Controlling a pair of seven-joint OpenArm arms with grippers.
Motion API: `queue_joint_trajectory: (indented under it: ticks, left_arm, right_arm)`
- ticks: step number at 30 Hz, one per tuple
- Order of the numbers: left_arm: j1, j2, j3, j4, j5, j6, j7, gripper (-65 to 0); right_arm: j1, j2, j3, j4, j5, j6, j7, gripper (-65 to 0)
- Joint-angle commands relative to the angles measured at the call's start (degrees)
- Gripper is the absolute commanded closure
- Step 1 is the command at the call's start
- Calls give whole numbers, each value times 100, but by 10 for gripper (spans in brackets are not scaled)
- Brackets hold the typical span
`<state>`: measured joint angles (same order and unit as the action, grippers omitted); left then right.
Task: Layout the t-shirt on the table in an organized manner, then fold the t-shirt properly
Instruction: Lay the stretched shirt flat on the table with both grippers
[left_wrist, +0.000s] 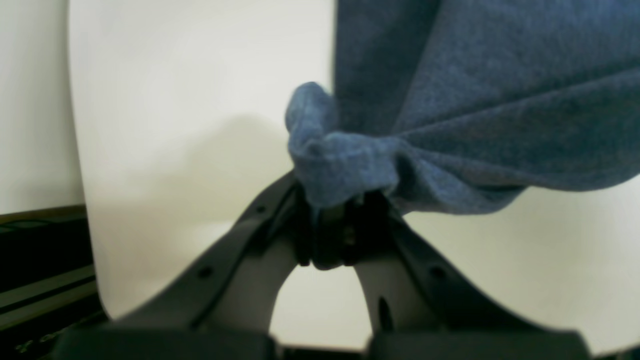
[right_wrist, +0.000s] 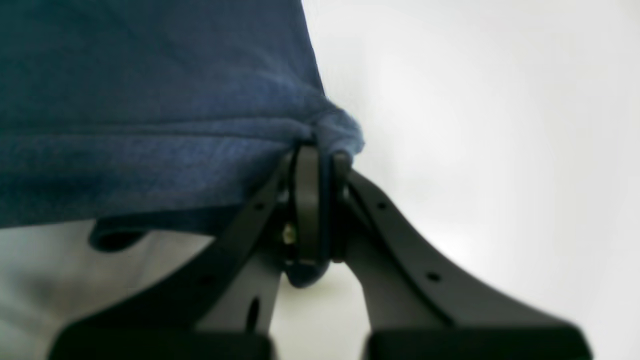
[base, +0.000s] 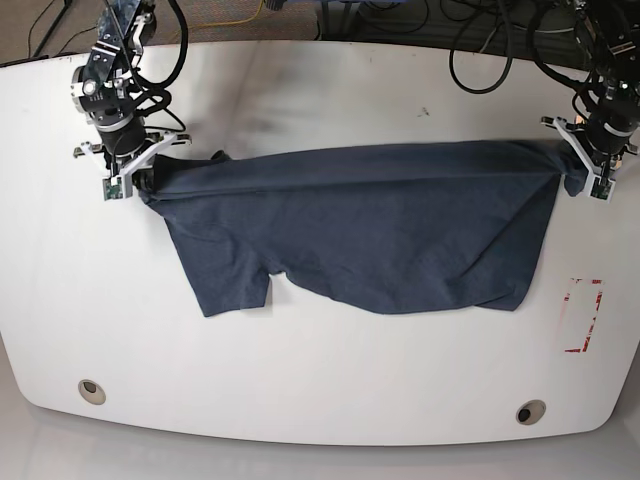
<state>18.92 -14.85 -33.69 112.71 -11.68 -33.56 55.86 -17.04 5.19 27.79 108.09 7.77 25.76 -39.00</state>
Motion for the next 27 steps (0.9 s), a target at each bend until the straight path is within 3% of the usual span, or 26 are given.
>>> queue_joint_trajectory:
  ticks: [1, 7, 18, 20, 24, 27]
  left_arm:
    - [91, -102, -64, 83, 56, -42, -95, 0]
    - [240, -102, -55, 75, 65, -191, -95, 0]
    - [284, -102, -37, 57, 91, -428, -60, 0]
    - [284, -110, -2, 57, 91, -428, -25, -38]
    - [284, -128, 42, 57, 91, -393, 168, -231]
    - [284, -128, 33, 57, 91, -393, 168, -351]
  right_arm:
    - [-120, 48, 38, 131, 1, -31, 160, 0]
    - [-340, -163, 12, 140, 1, -31, 160, 0]
    - [-551, -269, 3, 263, -8, -48, 142, -21]
    - [-578, -269, 3, 254, -8, -66, 142, -73]
    - [-648, -269, 12, 254, -8, -75, 142, -274]
    - [-683, -277, 3, 254, -8, -75, 151, -390]
